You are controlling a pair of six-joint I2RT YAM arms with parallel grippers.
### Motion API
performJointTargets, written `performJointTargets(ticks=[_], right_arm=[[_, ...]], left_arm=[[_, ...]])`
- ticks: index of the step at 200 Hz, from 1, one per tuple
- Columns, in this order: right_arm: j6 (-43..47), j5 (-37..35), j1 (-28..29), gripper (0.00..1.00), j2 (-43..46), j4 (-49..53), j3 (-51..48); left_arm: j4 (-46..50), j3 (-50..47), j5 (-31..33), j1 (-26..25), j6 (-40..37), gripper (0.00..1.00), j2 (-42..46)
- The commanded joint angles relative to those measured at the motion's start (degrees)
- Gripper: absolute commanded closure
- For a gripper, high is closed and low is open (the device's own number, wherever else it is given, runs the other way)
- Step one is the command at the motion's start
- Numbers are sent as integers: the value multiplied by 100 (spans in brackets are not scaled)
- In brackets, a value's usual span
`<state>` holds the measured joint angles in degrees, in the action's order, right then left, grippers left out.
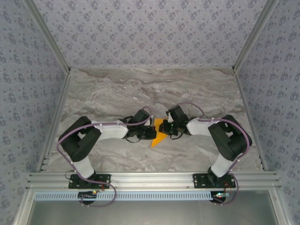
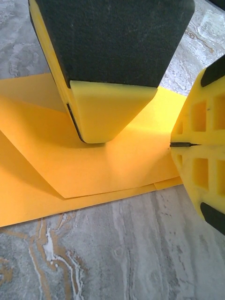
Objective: Fold a paper plane with a square sheet of paper (pick it up from the middle)
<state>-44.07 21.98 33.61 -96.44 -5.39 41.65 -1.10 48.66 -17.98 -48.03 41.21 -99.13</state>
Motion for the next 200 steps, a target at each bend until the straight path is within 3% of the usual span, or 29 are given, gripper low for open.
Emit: performJointTargets(ticks=[1, 60, 200], right_arm=[[70, 115, -24, 94, 2, 85, -80], [66, 402, -51, 89, 101, -184, -130], [135, 729, -47, 94, -455, -305, -46]], left_arm=[[-99, -98, -57, -53, 53, 97, -63], [-160, -163, -83, -49, 82, 97, -27], [-180, -327, -103, -49, 159, 97, 118]])
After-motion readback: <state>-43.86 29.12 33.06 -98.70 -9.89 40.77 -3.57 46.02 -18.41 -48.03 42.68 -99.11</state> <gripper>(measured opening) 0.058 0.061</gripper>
